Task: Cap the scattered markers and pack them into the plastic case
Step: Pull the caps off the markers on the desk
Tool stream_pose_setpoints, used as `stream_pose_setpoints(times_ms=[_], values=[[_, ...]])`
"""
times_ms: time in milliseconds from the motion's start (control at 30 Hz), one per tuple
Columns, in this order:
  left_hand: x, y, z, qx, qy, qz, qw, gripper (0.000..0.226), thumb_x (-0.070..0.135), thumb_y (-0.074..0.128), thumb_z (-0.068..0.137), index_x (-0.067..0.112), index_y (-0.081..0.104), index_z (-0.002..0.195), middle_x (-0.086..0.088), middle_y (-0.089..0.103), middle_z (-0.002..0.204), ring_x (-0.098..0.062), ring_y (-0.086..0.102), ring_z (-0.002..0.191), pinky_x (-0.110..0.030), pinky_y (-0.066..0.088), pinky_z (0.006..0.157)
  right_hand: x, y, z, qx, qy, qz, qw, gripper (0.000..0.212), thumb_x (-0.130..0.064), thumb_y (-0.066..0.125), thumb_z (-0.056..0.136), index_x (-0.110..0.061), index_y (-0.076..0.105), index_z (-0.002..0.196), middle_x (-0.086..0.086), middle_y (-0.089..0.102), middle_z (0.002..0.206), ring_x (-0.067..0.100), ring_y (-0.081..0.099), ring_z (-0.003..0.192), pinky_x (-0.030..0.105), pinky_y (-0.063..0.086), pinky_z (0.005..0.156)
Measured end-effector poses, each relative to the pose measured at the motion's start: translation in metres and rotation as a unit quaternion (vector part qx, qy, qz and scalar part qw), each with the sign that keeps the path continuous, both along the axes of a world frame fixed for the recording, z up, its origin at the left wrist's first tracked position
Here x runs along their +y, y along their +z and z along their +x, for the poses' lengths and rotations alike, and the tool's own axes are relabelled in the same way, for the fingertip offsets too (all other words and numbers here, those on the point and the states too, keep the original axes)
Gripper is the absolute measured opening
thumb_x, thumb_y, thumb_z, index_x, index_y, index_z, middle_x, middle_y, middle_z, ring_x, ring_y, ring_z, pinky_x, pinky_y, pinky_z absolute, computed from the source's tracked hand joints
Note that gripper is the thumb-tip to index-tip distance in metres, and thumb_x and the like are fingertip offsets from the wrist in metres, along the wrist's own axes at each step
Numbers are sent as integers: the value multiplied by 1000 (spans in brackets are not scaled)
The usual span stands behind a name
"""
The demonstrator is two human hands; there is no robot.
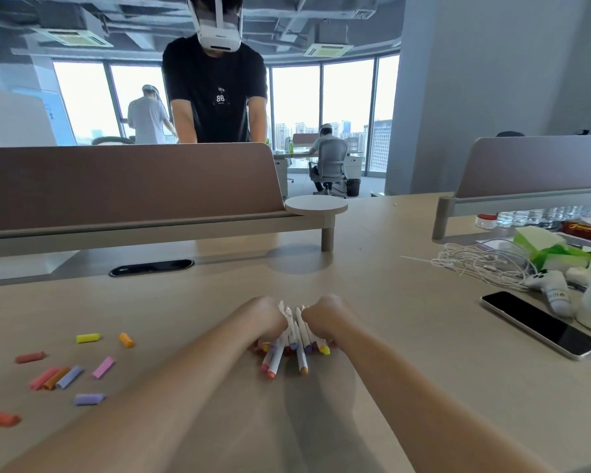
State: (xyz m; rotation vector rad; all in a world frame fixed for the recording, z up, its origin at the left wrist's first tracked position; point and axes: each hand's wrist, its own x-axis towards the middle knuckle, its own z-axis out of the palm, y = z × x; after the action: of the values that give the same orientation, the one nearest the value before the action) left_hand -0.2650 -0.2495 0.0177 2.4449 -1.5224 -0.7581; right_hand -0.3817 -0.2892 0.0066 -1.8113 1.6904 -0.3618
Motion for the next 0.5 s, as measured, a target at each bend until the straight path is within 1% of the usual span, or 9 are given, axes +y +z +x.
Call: stream_pose_setpoints(times_ms=[67, 133, 200, 233, 267, 300, 400, 433, 500], values=[[0, 0, 3, -18, -17, -35, 999, 24, 15, 50, 95, 11, 54, 71, -5, 55, 70, -21, 54, 63, -27, 47, 57, 1, 0, 0, 12, 1, -1, 1000, 20, -15, 49, 91, -11, 50, 71, 7, 54, 71, 26, 58, 72, 29, 48, 66], [5, 2, 2, -33, -25, -26, 999, 28, 15, 45, 94, 10, 51, 67, -7, 52, 63, -20, 48, 51, -25, 37, 48, 3, 0, 0, 27, 1, -3, 1000, 19, -15, 49, 90, -10, 51, 72, 7, 55, 71, 25, 59, 72, 27, 46, 64], [8, 0, 3, -32, -29, -25, 999, 27, 16, 44, 93, 7, 55, 70, -8, 55, 64, -21, 49, 51, -25, 39, 50, 4, 0, 0, 42, 2, -15, 999, 16, -17, 49, 91, -10, 55, 78, 5, 56, 73, 24, 60, 74, 25, 45, 62], [12, 1, 4, -24, -35, -30, 999, 25, 18, 46, 94, 6, 60, 78, -8, 57, 70, -22, 52, 57, -26, 43, 55, 6, 0, 0, 48, 3, -24, 999, 13, -17, 48, 91, -10, 58, 85, 4, 57, 75, 23, 61, 76, 24, 44, 60], [13, 1, 7, -12, -39, -38, 998, 23, 21, 48, 96, 6, 63, 87, -6, 59, 76, -22, 55, 64, -26, 47, 61, 7, 0, 0, 51, 0, -36, 998, 15, -18, 48, 91, -10, 60, 94, 4, 58, 78, 23, 61, 78, 24, 43, 59], [14, 1, 10, -3, -41, -48, 998, 21, 23, 49, 96, 8, 64, 91, -5, 59, 78, -21, 56, 66, -25, 49, 62, 9, 0, 0, 53, -3, -50, 997, 20, -18, 47, 91, -10, 61, 101, 4, 59, 81, 23, 62, 79, 24, 43, 58], [19, 2, 15, -7, -37, -41, 998, 27, 22, 46, 95, 12, 54, 72, -5, 54, 69, -22, 54, 61, -24, 40, 50, 13, 2, 1, 54, -9, -79, 995, 25, -19, 49, 90, -7, 62, 106, 6, 63, 90, 23, 64, 82, 25, 43, 58], [21, 2, 17, -2, -34, -39, 999, 28, 21, 45, 95, 12, 52, 69, -6, 54, 68, -25, 56, 65, -26, 38, 51, 16, 3, 3, 51, -6, -90, 995, 24, -21, 50, 90, -7, 63, 105, 7, 63, 93, 24, 64, 83, 25, 44, 61], [27, 3, 21, 9, -47, -49, 998, 27, 21, 46, 95, 11, 55, 72, -5, 56, 71, -28, 64, 78, -29, 46, 60, 21, 6, 8, 41, 1, -117, 992, 25, -25, 51, 90, -8, 63, 103, 8, 64, 99, 26, 63, 89, 26, 46, 67]])
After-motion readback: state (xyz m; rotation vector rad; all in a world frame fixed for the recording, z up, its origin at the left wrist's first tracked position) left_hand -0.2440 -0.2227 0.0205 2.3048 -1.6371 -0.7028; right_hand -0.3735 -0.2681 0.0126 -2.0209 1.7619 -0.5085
